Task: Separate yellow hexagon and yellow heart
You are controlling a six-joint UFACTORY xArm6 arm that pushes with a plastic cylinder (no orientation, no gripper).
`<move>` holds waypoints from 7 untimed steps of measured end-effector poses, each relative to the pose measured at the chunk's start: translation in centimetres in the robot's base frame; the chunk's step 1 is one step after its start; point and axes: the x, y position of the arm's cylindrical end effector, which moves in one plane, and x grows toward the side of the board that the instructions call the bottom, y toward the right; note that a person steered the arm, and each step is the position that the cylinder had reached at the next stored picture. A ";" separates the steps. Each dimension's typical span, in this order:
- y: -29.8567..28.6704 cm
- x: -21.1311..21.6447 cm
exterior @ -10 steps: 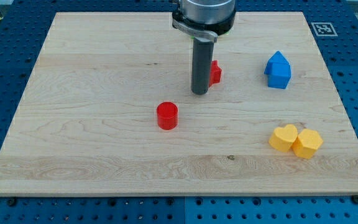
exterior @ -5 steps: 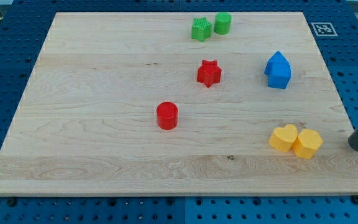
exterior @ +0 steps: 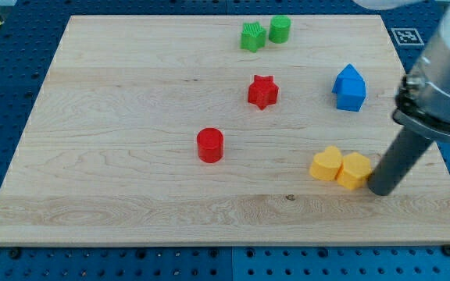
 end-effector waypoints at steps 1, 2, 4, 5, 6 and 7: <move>-2.8 -0.3; -3.1 -0.2; -6.8 1.5; -7.3 0.0; -6.9 -2.9; -6.8 -5.9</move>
